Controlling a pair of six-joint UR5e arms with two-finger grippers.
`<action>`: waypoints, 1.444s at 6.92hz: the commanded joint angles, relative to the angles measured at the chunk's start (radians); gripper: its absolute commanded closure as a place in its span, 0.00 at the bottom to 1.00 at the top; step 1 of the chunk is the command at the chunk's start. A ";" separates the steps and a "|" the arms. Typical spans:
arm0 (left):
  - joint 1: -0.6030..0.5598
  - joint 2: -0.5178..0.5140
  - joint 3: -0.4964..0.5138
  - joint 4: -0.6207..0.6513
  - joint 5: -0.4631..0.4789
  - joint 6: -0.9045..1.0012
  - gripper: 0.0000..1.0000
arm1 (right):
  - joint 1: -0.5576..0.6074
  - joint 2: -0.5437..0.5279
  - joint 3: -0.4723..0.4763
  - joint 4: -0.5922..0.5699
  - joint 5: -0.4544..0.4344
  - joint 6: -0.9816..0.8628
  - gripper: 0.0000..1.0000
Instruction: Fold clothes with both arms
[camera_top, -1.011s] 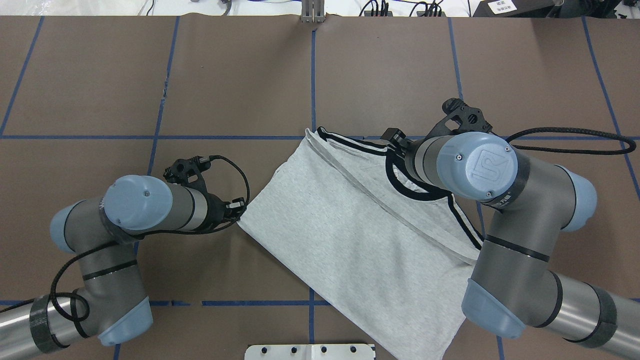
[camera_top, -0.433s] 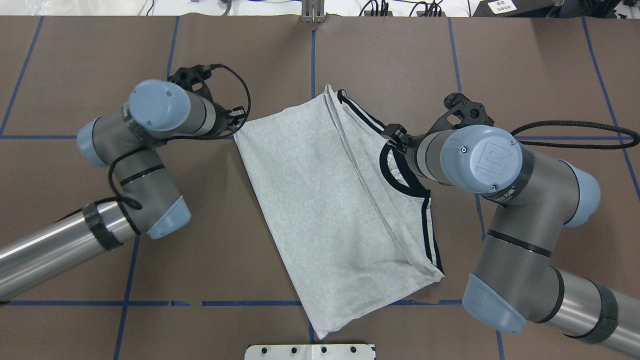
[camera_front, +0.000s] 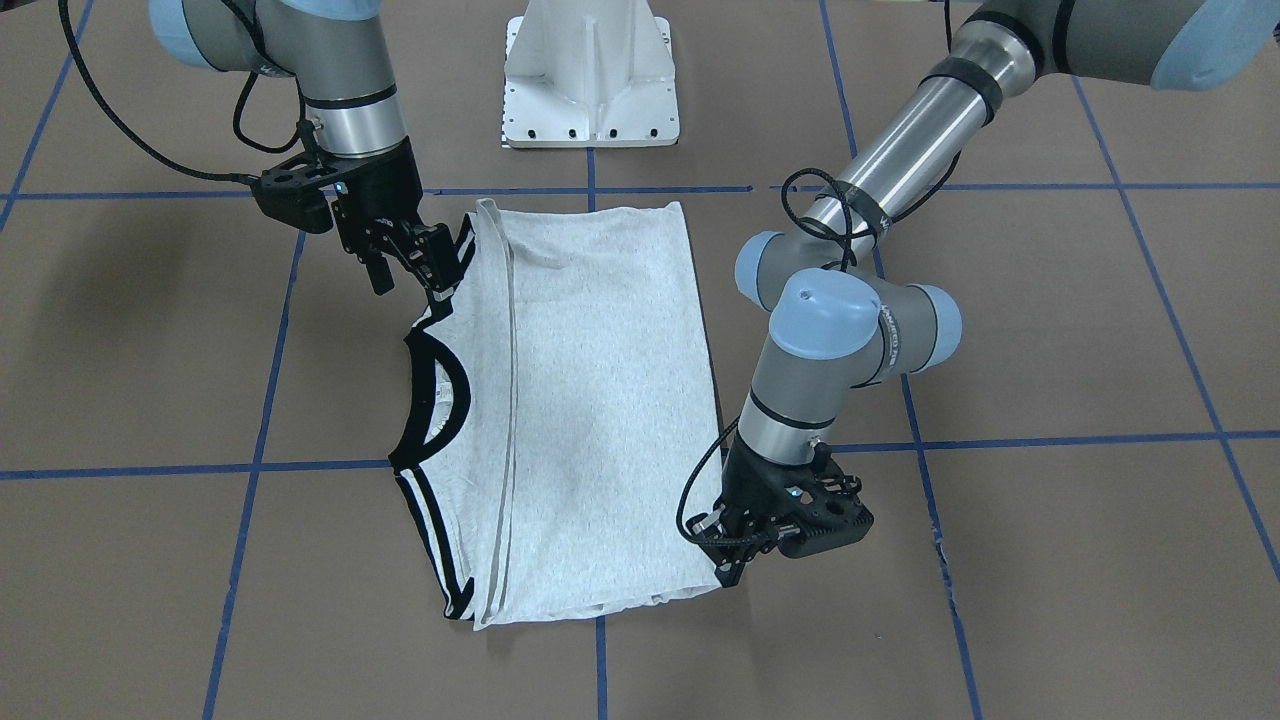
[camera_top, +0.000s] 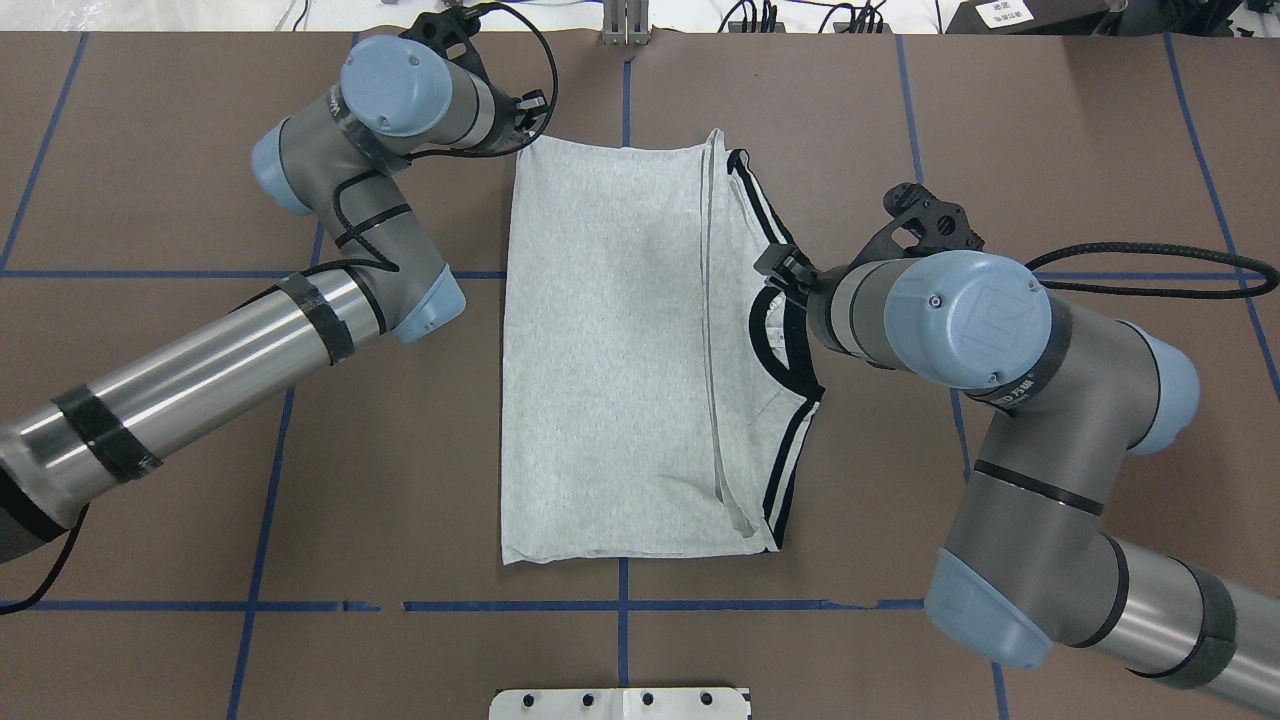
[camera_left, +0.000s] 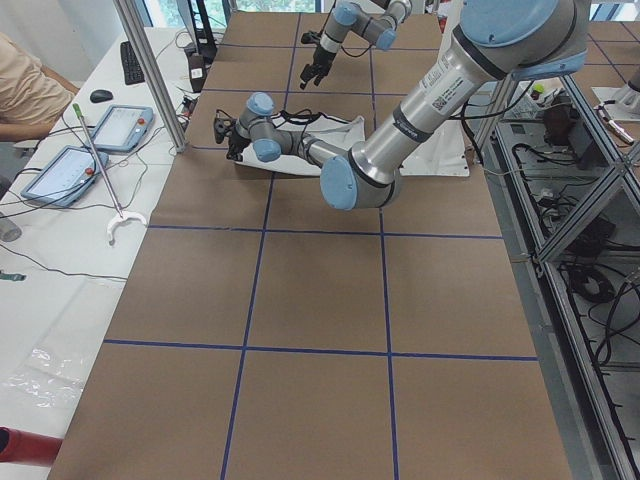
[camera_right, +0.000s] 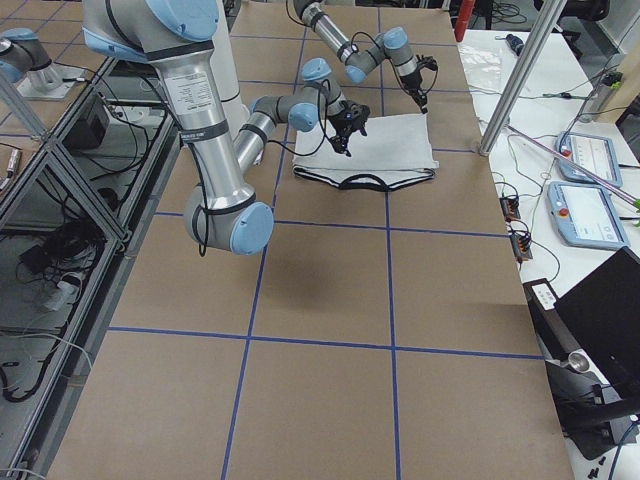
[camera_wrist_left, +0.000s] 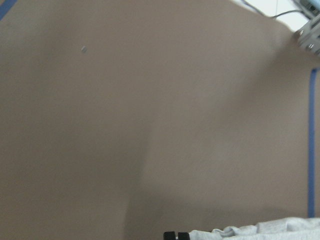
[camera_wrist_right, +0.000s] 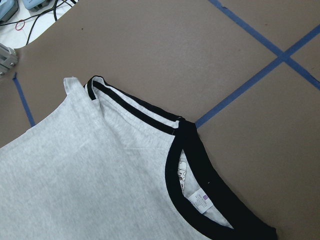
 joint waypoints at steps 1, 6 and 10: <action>-0.012 -0.045 0.112 -0.080 0.029 0.075 1.00 | -0.021 0.000 0.002 0.025 -0.008 0.004 0.00; -0.050 0.103 -0.127 -0.070 -0.075 0.122 0.38 | -0.144 0.020 -0.045 -0.145 0.102 -0.282 0.00; -0.058 0.131 -0.142 -0.071 -0.106 0.122 0.38 | -0.169 0.161 -0.157 -0.302 0.255 -0.593 0.00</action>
